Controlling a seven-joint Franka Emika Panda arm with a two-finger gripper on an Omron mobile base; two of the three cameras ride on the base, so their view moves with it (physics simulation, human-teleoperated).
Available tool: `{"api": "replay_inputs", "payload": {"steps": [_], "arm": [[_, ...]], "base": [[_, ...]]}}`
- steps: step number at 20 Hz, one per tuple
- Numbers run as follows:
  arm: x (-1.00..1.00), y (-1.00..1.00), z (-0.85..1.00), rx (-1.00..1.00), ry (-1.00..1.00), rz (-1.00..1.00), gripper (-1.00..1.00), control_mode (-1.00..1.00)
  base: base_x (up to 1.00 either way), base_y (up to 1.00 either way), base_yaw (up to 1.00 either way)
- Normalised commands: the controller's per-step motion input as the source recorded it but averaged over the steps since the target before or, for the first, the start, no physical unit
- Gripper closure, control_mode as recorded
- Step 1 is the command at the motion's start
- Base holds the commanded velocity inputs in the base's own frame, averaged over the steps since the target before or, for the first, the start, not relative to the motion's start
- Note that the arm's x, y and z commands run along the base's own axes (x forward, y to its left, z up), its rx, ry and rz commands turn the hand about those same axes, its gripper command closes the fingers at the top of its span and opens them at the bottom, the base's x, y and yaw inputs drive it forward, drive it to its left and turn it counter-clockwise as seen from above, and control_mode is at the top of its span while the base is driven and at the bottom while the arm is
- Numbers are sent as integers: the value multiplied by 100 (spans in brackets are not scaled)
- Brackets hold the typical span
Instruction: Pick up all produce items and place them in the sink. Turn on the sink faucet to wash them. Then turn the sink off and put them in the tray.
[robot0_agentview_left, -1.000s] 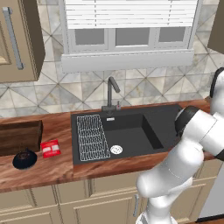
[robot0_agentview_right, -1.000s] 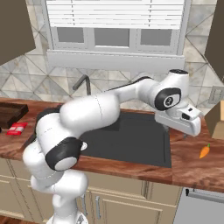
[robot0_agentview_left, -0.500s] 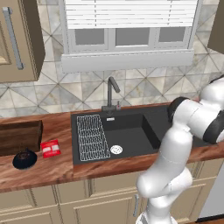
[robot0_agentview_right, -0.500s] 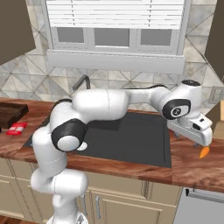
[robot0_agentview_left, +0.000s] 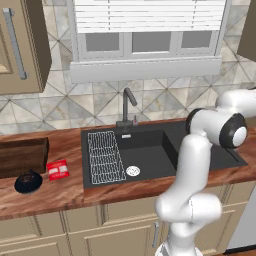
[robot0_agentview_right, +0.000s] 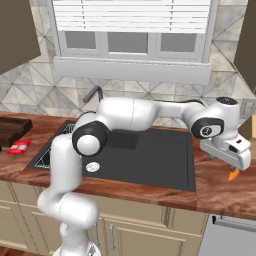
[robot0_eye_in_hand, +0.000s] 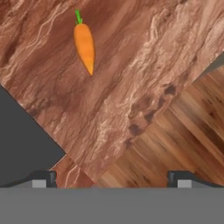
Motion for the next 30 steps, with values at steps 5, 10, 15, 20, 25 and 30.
{"api": "replay_inputs", "payload": {"steps": [5, 10, 15, 20, 25, 30], "arm": [[22, -25, -13, 0, 0, 0, -100, -100], [22, -2, -21, 0, 0, 0, -100, -100], [24, 0, -37, 0, 0, 2, -100, -100], [22, 0, -42, -1, -1, 3, -100, -100], [24, 0, -35, -3, -1, 7, -100, -100], [24, -3, -22, -5, 0, 8, -100, -100]], "base": [[0, 0, 0], [0, 0, 0], [0, 0, 0], [0, 0, 0], [0, 0, 0], [0, 0, 0]]}}
